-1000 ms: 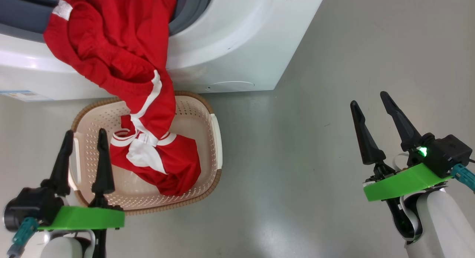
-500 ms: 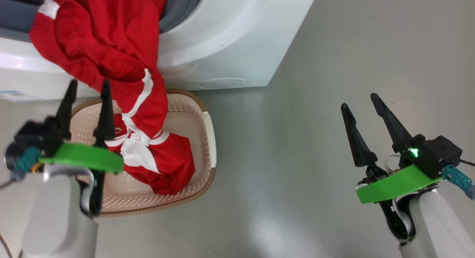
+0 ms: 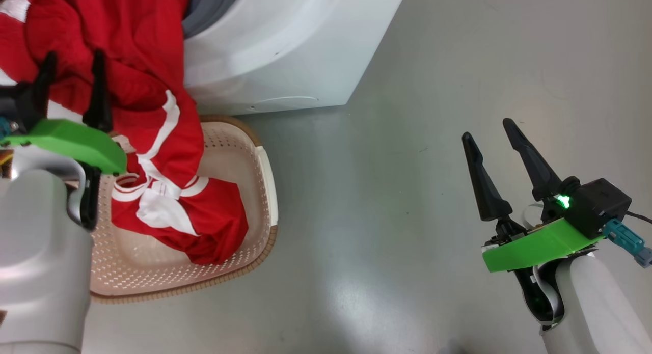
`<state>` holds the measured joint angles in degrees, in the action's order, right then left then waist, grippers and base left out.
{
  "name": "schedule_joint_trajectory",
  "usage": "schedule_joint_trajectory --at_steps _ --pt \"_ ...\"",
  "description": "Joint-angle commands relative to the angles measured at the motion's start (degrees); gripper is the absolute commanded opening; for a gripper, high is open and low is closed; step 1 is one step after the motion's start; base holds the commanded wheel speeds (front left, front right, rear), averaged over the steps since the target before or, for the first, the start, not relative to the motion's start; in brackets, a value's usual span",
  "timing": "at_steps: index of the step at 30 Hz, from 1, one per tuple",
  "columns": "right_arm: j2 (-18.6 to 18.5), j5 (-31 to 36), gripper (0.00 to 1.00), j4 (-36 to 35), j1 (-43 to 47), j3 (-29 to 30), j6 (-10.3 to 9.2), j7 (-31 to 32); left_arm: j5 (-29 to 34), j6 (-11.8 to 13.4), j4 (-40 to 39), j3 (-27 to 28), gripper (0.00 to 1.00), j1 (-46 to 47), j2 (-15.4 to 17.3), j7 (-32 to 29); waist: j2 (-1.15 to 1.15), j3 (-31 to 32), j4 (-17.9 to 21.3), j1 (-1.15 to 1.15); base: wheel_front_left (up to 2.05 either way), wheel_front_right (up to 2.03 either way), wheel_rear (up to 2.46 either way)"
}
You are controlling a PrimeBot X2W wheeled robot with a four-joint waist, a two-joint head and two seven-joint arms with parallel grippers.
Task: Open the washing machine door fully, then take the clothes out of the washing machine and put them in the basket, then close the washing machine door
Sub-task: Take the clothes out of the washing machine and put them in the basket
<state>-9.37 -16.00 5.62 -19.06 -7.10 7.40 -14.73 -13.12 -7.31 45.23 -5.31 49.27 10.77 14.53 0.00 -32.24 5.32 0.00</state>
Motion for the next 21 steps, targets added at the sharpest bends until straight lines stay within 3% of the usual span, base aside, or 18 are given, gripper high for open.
schedule_joint_trajectory --at_steps 1,14,15,17,18,21 --pt "0.2 0.1 1.0 -1.3 0.4 -1.4 0.09 -0.3 0.8 -0.2 0.9 1.1 1.0 1.9 2.8 0.5 0.0 -0.4 0.5 0.0 0.0 0.0 0.0" --pt "0.7 0.0 1.0 -1.2 -0.5 -1.8 0.09 -0.3 0.7 -0.2 11.6 -1.6 1.0 9.3 3.4 0.5 0.0 -1.3 1.9 0.0 0.0 0.0 0.0" --pt "0.8 0.0 1.0 -1.2 -0.6 -1.8 0.09 -0.3 0.7 -0.2 12.1 -1.8 0.88 9.6 3.5 0.5 0.0 -1.3 2.0 0.0 0.0 0.0 0.0" --pt "0.8 0.0 1.0 -1.1 -0.6 -1.8 0.09 -0.3 0.6 -0.2 12.9 -2.2 0.24 10.1 3.6 0.5 0.0 -1.3 2.1 0.0 0.0 0.0 0.0" --pt "0.8 0.0 1.0 -1.1 -0.7 -1.8 0.09 -0.3 0.5 -0.2 13.1 -2.3 0.02 10.3 3.7 0.5 0.0 -1.2 2.1 0.0 0.0 0.0 0.0" --pt "0.9 0.1 1.0 -1.1 -0.7 -1.6 0.09 -0.3 0.3 -0.2 13.5 -2.6 0.0 10.6 3.7 0.5 0.0 -1.2 2.1 0.0 0.0 0.0 0.0"
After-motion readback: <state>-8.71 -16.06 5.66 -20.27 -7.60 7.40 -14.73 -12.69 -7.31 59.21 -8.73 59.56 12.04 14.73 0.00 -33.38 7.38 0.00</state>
